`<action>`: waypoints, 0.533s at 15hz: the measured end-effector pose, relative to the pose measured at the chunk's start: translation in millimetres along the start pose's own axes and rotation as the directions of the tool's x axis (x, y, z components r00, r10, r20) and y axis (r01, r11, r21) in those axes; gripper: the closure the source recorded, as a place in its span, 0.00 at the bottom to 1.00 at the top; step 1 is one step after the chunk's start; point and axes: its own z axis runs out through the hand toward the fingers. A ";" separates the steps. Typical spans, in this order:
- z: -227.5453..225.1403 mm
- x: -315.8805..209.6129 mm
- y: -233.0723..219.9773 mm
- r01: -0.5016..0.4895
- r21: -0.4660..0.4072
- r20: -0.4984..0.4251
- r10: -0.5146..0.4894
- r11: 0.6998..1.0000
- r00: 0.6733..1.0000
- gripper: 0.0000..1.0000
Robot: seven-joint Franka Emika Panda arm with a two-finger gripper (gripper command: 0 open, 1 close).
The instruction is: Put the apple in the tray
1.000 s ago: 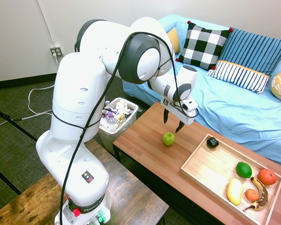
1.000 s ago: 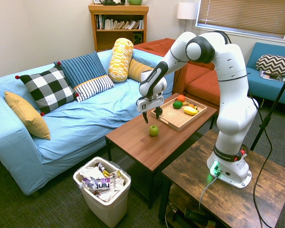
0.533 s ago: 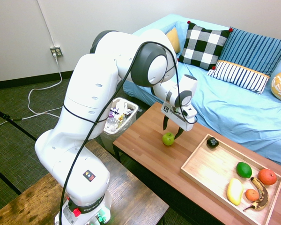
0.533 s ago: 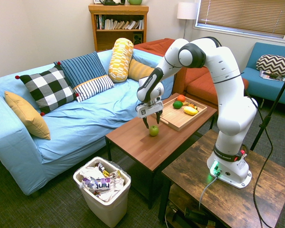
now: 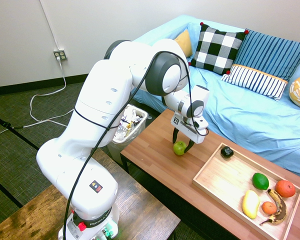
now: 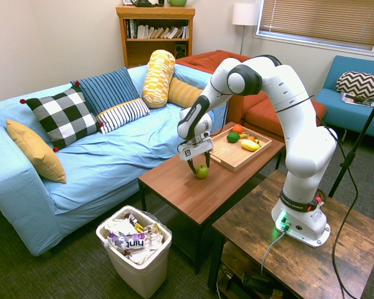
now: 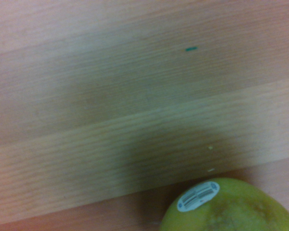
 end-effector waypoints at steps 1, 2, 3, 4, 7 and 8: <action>0.3 0.2 -0.8 0.000 -0.003 0.002 0.000 1.000 1.000 1.00; 0.7 0.7 -1.3 -0.001 -0.004 0.004 0.001 1.000 1.000 1.00; 1.6 1.3 -2.0 -0.003 -0.004 0.007 0.003 1.000 1.000 1.00; 3.5 1.6 -2.4 -0.005 -0.005 0.009 0.005 1.000 1.000 1.00; 9.1 2.5 -2.4 -0.009 -0.011 0.016 0.009 1.000 1.000 1.00; 8.5 3.1 -3.3 -0.009 -0.010 0.016 0.009 1.000 1.000 1.00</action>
